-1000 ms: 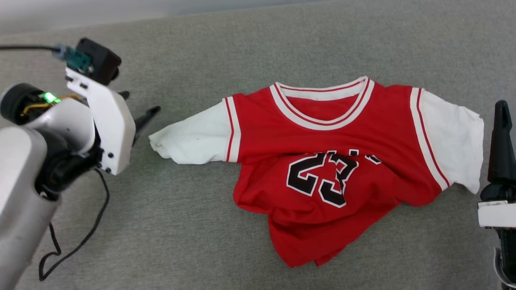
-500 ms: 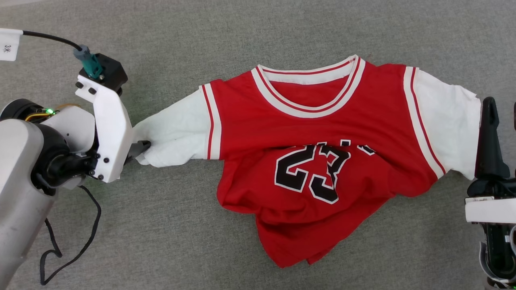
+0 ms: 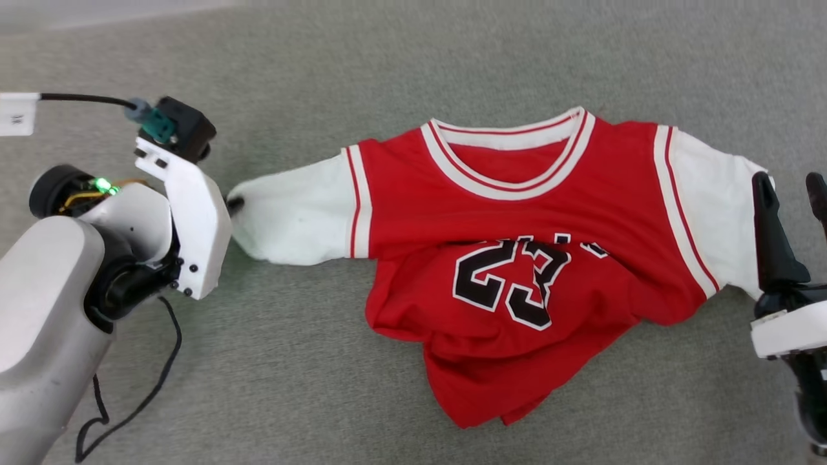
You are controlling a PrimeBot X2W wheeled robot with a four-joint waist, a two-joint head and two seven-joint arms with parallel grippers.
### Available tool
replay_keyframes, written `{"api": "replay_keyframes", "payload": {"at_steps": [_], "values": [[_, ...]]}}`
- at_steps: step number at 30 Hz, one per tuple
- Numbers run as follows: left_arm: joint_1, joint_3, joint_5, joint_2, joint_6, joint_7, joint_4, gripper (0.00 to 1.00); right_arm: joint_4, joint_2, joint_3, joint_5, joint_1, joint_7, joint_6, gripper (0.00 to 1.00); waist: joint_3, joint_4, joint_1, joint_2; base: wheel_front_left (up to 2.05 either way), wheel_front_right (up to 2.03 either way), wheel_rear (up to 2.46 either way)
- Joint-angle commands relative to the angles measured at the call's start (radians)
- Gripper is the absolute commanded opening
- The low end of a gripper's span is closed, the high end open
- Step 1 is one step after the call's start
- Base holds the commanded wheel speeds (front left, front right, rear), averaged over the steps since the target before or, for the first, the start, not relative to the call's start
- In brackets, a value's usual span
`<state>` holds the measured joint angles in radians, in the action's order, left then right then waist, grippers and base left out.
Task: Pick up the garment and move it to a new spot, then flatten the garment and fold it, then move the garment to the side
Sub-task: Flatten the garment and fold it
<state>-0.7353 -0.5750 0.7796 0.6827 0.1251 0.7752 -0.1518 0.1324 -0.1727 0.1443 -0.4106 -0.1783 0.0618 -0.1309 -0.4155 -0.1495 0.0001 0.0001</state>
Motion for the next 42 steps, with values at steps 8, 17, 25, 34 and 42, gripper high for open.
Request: {"api": "replay_keyframes", "payload": {"at_steps": [8, 17, 25, 34, 42], "values": [[0.032, -0.010, -0.052, 0.022, 0.004, -0.168, 0.134, 0.00, 0.001, -0.142, 0.050, 0.014, -0.033, 0.379, 0.000, 1.00, 0.066, 0.078, -0.0001, -0.0001, 0.00, 0.00, 0.00], [0.061, 0.006, -0.048, 0.046, -0.019, -0.197, 0.400, 0.00, -0.053, -0.301, 0.118, 0.015, -0.144, 0.875, 0.000, 1.00, 0.015, 0.161, -0.0001, -0.0001, 0.00, 0.00, 0.00], [0.068, -0.001, -0.072, 0.047, -0.041, -0.200, 0.557, 0.00, -0.179, -0.373, 0.125, 0.083, -0.269, 1.030, 0.000, 1.00, -0.050, 0.217, -0.0001, -0.0001, 0.00, 0.00, 0.00], [0.039, -0.026, -0.105, 0.023, -0.039, -0.209, 0.613, 0.00, -0.339, -0.335, 0.118, 0.129, -0.268, 1.004, 0.000, 1.00, -0.100, 0.265, -0.0001, -0.0001, 0.00, 0.00, 0.00], [0.047, -0.027, -0.103, 0.025, -0.041, -0.220, 0.597, 0.00, -0.444, -0.311, 0.074, 0.105, -0.258, 0.948, -0.001, 0.00, -0.107, 0.274, -0.0001, -0.0001, 0.00, 0.00, 0.00]]}}
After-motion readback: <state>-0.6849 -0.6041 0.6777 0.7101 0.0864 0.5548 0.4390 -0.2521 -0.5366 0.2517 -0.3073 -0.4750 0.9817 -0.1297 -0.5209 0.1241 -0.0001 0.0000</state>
